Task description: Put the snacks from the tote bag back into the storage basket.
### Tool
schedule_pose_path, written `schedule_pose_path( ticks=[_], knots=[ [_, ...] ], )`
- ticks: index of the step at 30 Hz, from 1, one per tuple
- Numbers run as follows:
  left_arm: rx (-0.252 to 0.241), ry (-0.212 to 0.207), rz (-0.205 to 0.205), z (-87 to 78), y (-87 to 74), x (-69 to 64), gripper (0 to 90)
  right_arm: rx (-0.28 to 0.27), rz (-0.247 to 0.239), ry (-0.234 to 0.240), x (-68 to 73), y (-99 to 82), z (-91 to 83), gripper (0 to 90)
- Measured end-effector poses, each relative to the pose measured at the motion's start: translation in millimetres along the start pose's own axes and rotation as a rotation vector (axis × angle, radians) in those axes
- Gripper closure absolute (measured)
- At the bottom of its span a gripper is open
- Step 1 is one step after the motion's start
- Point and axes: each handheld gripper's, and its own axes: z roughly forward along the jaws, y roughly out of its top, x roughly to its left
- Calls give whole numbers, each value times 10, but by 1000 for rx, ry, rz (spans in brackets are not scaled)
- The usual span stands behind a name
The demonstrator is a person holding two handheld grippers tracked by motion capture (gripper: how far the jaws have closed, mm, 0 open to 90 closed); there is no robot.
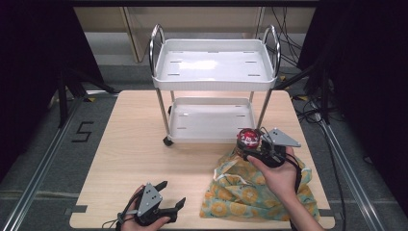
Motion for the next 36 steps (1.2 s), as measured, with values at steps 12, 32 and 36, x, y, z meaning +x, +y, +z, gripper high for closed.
schedule_pose_path(
  ticks=[12, 32, 36],
  knots=[
    [0, -1, -1, 1, 0, 3, 186, 22, 10, 11, 10, 25, 26, 268],
    [-8, -1, 25, 1, 10, 9, 186, 17, 12, 11, 27, 56, 94, 268],
    [-7, 0, 15, 5, 11, 3, 186, 21, 16, 24, 34, 48, 118, 268]
  ],
)
